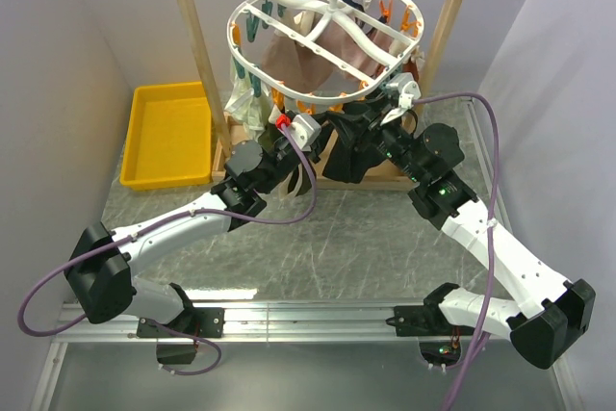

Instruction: Clip the underwear to the hanger

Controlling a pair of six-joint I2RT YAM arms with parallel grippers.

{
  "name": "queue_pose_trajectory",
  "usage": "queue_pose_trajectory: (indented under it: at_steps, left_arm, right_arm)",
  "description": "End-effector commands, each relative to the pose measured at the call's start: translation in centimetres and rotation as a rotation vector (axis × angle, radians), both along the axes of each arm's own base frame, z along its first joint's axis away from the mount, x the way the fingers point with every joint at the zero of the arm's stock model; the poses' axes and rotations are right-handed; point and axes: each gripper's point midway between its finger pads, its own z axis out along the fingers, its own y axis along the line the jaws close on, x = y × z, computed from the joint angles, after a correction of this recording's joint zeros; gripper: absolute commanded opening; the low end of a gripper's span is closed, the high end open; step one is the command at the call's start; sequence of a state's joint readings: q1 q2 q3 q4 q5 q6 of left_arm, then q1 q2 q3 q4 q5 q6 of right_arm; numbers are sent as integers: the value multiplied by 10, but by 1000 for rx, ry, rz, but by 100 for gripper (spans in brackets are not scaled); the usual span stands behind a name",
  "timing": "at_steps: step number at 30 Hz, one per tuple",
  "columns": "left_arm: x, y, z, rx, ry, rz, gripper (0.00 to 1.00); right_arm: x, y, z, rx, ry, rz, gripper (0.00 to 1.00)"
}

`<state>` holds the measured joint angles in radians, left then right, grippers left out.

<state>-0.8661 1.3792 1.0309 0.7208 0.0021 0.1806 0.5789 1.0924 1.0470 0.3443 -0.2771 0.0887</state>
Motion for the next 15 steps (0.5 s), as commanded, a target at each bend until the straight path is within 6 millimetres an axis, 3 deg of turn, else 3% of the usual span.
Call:
queue_pose_trajectory:
  at_steps: [1,5,8,10,15]
  left_arm:
    - [-5,-4,16,-21,-33,-25,0]
    - [-6,-5,14,-10,-25,-29,6]
    - [-7,-4,11,6,-13,-32,22]
    - [-10,-1,10,16,-10,-31,31]
    - [-22,8,1,78,22,-51,49]
  right_arm:
    - [-4,-9,35,84,-75,-44,46]
    - [-5,-10,37,91,-85,-46,17]
    - [-5,-10,37,85,-91,-46,6]
    - [-5,-11,36,80,-90,-47,0]
    - [-5,-10,34,68,-86,-43,0]
